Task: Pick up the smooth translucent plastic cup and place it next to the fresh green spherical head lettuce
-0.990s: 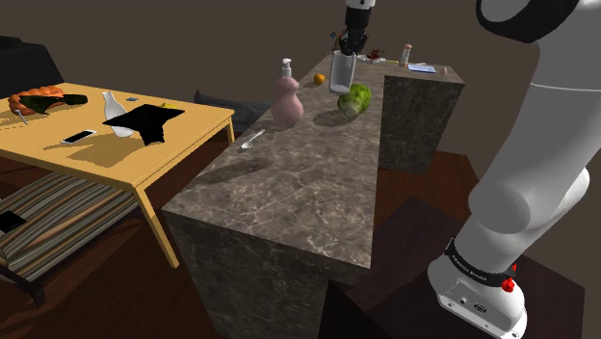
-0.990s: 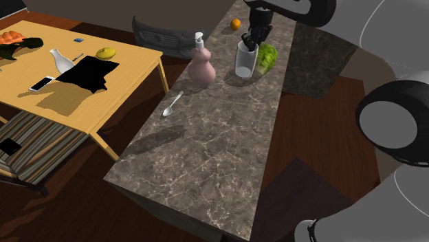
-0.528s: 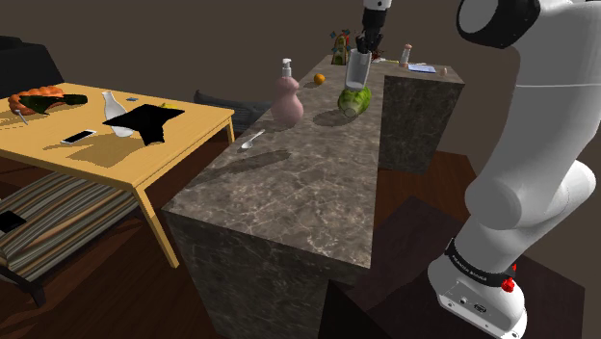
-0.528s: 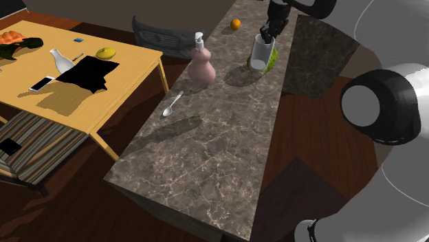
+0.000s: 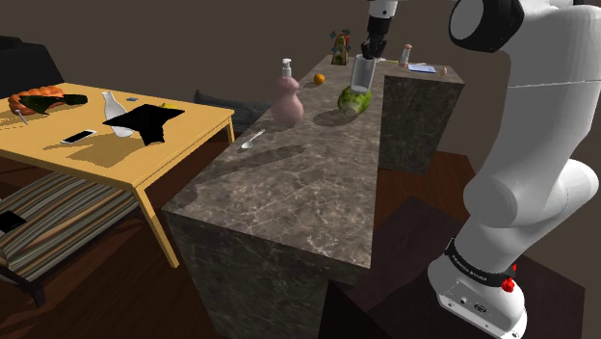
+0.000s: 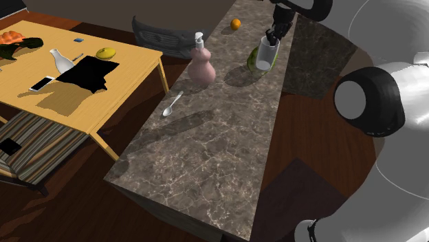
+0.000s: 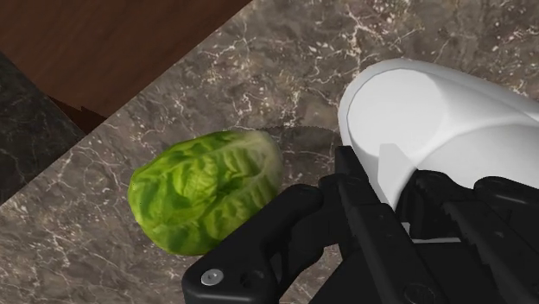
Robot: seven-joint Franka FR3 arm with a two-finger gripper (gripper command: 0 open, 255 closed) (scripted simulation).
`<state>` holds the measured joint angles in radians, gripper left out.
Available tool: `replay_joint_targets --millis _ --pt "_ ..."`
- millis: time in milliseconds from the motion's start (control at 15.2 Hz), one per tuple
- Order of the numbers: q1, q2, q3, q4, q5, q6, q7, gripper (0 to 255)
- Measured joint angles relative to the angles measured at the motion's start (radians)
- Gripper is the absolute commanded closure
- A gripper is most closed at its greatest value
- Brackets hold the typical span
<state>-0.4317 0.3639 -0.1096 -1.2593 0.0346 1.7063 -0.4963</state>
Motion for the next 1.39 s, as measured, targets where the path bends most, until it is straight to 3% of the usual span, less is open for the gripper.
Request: replay_joint_targets --millis 1386 --pt "0.005 -0.003 0.002 -0.289 0.001 0.285 -0.002 255"
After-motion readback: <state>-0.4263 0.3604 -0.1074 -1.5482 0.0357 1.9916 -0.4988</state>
